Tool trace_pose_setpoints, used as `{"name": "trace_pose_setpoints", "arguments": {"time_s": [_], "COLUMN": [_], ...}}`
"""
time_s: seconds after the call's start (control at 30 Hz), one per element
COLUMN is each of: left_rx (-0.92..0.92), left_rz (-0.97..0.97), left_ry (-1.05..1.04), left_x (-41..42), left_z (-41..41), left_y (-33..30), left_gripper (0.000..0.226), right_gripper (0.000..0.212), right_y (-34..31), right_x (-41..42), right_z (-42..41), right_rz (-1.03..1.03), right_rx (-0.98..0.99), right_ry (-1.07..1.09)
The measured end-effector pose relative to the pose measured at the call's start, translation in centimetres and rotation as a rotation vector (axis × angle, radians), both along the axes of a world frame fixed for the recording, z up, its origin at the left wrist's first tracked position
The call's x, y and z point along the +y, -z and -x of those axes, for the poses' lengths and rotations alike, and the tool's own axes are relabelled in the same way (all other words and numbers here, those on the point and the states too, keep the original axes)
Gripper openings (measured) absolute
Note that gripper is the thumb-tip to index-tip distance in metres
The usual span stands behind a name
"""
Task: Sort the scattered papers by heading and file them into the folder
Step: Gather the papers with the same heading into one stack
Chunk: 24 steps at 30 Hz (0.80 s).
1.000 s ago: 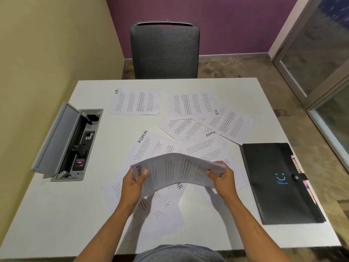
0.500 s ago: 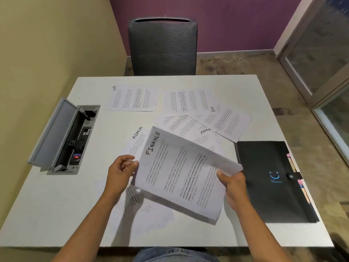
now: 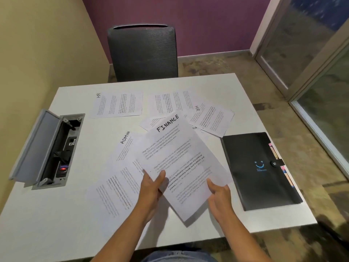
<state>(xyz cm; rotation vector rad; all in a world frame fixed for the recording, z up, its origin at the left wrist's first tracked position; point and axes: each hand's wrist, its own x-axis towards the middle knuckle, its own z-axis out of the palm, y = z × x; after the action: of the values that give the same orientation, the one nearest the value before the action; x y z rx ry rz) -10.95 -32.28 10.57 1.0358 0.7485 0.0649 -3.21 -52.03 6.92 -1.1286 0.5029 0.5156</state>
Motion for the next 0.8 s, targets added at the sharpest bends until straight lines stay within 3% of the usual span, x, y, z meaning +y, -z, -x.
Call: {"name": "trace_pose_setpoints", "arguments": {"time_s": [0.13,0.3,0.43,0.5,0.57,0.67,0.8], "left_rx": [0.096,0.083,0.034,0.021,0.022,0.046,0.027], "left_rz": [-0.395,-0.523,-0.499,-0.472,-0.442,-0.375,-0.322], "left_ry": [-0.13,-0.029,0.115,0.189,0.262,0.349,0.423], "left_x": [-0.5,0.7,1.6,1.9,1.9,1.0,-2.0], "left_z": [0.2,0.6,0.1,-0.3,-0.7,-1.2,-1.8], "left_y": [-0.9,-0.4,0.5,0.8,1.3,2.1,2.6], "left_gripper": [0.052,0.04,0.043,0.04,0.038,0.038,0.043], "right_gripper": [0.046,0.049,0.043,0.048,0.039,0.029,0.031], "right_y": [0.3,0.3,-0.3,-1.0,-1.4,-1.5,-1.0], "right_x": [1.1,0.3,-2.2,-3.3,-4.3,-5.7,-7.8], "right_z": [3.1,5.7,5.4,5.0,4.4,3.4,2.0], "right_rz": [0.003,0.042,0.125,0.203,0.26,0.294,0.295], "right_rx": [-0.008,0.037,0.004,-0.04,-0.072,-0.083,-0.086], "right_ry": [-0.037,-0.079,-0.067,-0.149,-0.249,-0.321,-0.384]}}
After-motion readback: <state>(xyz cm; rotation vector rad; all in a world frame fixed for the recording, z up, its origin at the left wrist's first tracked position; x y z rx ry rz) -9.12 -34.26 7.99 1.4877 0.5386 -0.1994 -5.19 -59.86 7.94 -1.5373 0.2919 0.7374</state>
